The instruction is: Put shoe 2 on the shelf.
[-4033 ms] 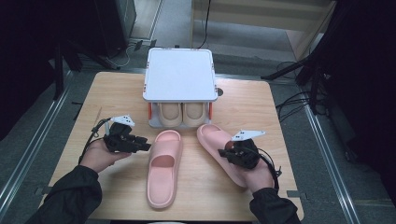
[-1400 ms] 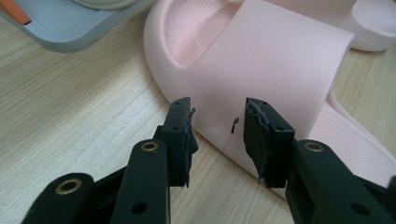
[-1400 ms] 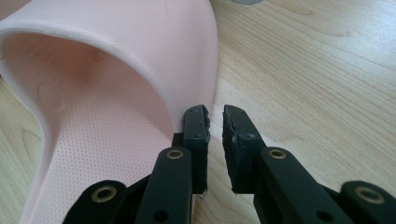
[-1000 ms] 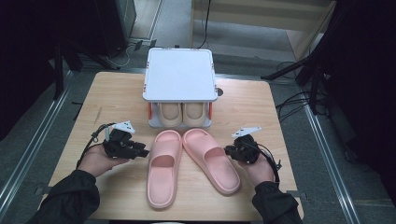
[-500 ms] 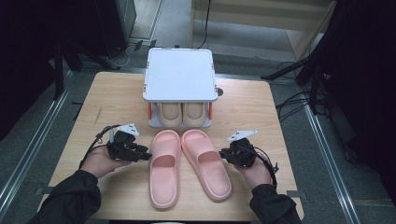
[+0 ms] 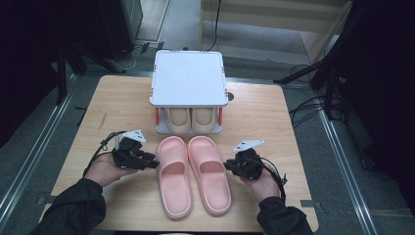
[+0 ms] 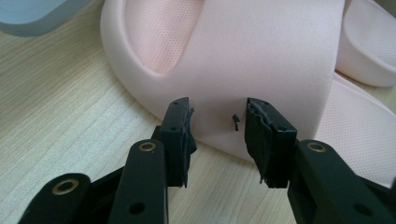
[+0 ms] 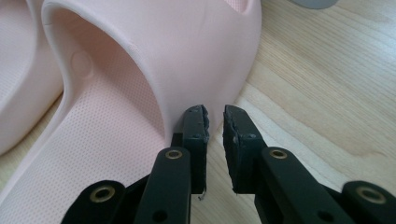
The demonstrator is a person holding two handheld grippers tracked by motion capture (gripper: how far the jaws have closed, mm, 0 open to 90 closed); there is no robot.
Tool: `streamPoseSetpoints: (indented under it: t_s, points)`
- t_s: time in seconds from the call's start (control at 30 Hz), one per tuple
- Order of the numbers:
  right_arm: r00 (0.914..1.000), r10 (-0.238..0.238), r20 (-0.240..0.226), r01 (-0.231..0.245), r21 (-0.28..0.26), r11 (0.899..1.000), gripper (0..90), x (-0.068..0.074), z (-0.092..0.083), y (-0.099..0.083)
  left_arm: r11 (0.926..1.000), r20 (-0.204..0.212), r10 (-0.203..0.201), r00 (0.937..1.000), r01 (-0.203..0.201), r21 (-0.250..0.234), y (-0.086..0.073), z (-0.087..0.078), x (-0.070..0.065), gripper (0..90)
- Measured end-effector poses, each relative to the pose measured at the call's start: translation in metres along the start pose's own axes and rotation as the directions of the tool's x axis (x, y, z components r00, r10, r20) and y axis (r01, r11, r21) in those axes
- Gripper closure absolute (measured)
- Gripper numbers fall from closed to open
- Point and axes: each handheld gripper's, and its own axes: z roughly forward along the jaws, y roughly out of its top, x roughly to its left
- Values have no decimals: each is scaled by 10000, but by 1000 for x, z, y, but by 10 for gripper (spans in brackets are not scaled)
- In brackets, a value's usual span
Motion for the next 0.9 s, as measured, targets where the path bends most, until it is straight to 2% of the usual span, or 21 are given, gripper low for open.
streamPoseSetpoints:
  t_s: [0.23,0.33,0.5,0.63,0.73,0.9]
  points:
    - [9992,383,-72,-384,-128,9992,789,5,0,0,10000,63,-19,10000,19,-34,0,-1,1,599]
    - [9984,558,-106,-560,-213,9982,786,6,0,-2,9988,43,-309,9995,310,-383,2,-4,3,594]
    - [9966,816,-119,-819,-266,9963,775,6,1,-5,9951,-241,-528,9983,506,-847,7,-6,10,598]
    - [9956,923,-185,-927,-206,9955,764,8,2,-6,9925,-379,-687,9969,644,-1042,13,-2,17,599]
    - [9957,912,-166,-915,-241,9955,755,10,2,-7,9938,-512,-726,9960,679,-883,17,5,22,598]
    - [9962,857,-176,-863,-342,9957,750,9,2,-8,9933,-402,-810,9959,773,-862,19,7,24,606]
